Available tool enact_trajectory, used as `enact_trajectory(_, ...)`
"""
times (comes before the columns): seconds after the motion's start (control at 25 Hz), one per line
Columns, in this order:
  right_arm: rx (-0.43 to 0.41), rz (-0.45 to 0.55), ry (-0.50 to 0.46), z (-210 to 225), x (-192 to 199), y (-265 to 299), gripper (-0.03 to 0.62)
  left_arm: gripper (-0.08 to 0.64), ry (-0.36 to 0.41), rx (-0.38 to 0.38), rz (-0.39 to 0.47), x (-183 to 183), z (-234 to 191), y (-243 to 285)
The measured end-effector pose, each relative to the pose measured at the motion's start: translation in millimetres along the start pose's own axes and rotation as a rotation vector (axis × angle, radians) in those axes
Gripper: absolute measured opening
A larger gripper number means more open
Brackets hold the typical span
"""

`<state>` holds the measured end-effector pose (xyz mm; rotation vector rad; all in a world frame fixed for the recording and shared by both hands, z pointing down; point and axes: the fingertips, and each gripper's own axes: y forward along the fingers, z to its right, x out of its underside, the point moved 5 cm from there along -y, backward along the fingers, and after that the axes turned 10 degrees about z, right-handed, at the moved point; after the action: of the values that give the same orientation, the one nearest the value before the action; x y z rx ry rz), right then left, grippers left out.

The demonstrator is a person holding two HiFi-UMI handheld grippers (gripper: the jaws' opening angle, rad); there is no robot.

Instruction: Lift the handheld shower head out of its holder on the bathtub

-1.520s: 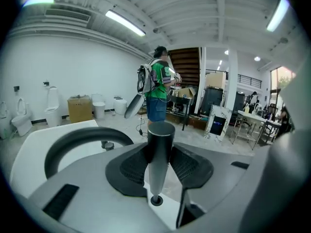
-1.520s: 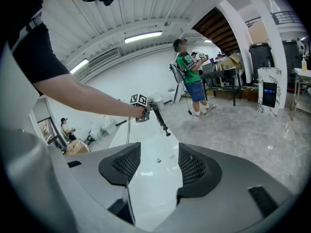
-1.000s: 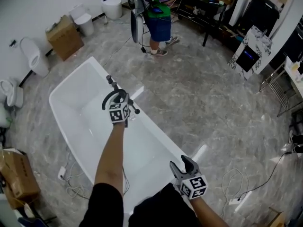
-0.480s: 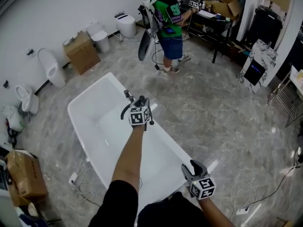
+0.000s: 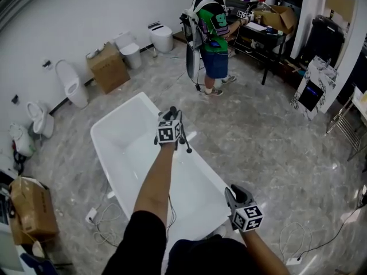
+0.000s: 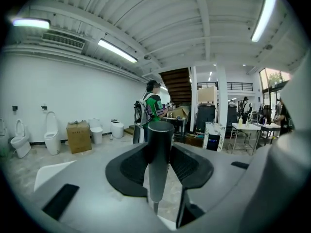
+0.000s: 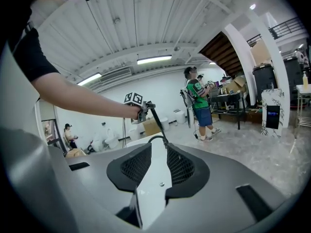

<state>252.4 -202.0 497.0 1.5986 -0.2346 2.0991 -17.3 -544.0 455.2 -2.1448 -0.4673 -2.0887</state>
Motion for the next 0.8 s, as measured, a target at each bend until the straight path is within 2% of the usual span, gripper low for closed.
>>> enact_trajectory(0.48,-0.002,0.038,-0.064,-20,-25,9,0.008,0.132,0.039,-0.014,0.095,-75,-21,-28)
enact_trajectory(0.8,-0.053,0.055,-0.119,-40,-31,12,0.006,0.132,0.075,-0.002,0.152,-121,-19,-36)
